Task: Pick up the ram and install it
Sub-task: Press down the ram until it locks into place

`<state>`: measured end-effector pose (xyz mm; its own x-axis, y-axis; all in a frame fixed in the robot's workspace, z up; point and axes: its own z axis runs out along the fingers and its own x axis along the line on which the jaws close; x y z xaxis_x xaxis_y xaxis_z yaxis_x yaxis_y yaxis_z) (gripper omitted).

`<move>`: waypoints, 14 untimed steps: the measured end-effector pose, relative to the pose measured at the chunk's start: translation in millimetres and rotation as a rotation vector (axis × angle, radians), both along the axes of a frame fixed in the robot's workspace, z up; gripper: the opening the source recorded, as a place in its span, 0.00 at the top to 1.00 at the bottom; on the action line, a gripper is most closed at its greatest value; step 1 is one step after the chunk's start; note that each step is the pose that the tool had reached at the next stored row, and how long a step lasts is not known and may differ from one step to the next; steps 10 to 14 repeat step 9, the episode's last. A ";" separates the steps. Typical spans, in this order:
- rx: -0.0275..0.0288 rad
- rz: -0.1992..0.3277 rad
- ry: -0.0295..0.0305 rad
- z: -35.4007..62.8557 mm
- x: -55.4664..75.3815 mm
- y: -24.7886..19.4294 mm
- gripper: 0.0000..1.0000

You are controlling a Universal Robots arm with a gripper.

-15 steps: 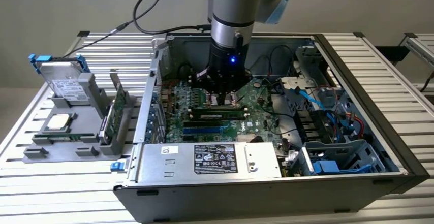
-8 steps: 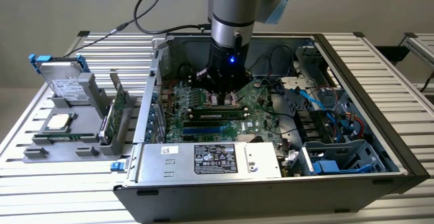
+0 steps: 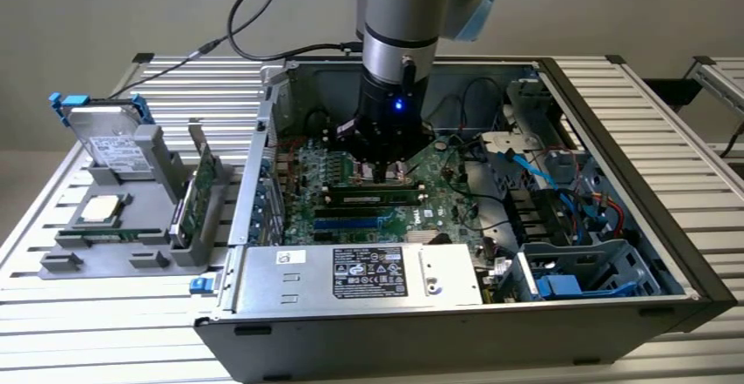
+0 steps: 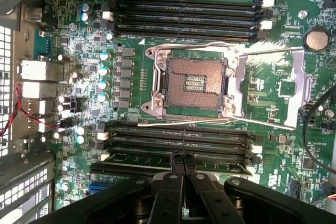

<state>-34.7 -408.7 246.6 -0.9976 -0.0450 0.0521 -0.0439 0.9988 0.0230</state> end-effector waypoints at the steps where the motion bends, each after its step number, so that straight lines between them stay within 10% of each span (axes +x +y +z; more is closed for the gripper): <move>1: -0.0001 0.000 0.0000 0.2 -0.2 -0.9 0.90; 14: 0.0021 0.000 0.0000 0.2 -1.6 -1.7 0.90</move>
